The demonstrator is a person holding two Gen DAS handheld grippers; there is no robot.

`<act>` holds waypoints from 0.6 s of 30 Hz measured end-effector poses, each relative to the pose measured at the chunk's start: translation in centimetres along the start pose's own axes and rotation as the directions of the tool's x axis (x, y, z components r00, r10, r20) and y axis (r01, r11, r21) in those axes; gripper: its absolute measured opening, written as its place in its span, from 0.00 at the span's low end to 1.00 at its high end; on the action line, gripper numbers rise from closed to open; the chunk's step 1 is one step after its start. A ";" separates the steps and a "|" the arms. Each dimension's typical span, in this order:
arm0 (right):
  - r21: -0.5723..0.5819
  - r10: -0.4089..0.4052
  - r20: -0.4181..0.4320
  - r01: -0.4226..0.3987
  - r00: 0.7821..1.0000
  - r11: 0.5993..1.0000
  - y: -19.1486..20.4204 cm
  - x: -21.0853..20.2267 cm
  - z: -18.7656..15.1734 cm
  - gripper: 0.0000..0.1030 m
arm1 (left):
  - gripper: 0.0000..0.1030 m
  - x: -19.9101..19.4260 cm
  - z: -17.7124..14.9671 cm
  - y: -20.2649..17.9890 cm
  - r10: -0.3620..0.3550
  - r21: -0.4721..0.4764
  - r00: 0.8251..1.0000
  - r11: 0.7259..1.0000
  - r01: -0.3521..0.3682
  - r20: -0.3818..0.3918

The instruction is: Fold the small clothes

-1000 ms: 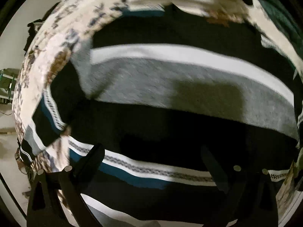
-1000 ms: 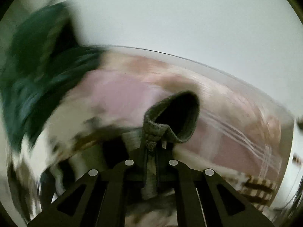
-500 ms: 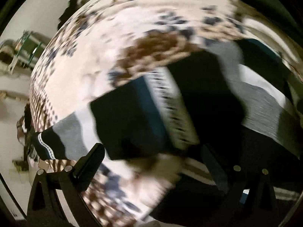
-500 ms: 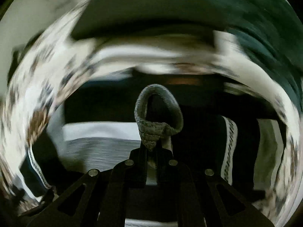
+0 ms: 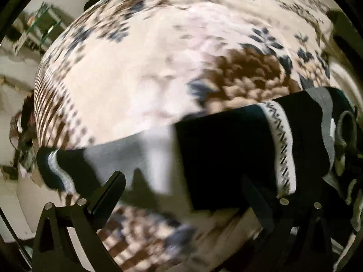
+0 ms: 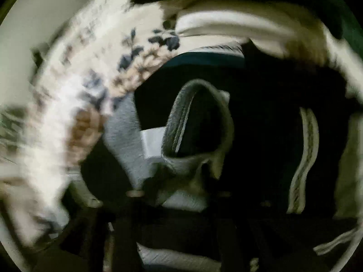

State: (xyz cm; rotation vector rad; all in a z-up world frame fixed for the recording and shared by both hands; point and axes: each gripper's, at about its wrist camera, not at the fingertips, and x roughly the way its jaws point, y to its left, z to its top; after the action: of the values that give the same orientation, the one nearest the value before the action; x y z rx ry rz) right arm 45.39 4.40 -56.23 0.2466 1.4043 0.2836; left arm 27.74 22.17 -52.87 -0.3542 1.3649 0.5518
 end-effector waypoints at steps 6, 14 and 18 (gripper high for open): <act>0.128 -0.028 0.013 0.026 1.000 0.991 -7.3 -5.7 -4.2 0.66 | 1.00 -1.5 -3.8 12.1 -0.069 -0.254 0.995 0.966 0.049 -0.069; 0.212 -0.133 -0.056 0.142 0.989 0.967 -12.5 -5.9 -8.4 0.66 | 0.98 3.9 -6.5 26.4 -0.219 -0.733 0.975 0.666 0.138 -0.016; 0.216 -0.153 -0.056 0.162 0.987 0.963 -12.4 -5.6 -9.2 0.66 | 0.64 6.2 -6.4 29.8 -0.281 -0.841 0.955 0.491 0.226 0.093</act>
State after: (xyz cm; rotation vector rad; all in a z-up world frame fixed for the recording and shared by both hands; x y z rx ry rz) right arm 36.12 -9.15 -56.51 0.3102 1.4862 0.0004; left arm 6.38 44.28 -57.83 -1.3797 0.9643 0.9474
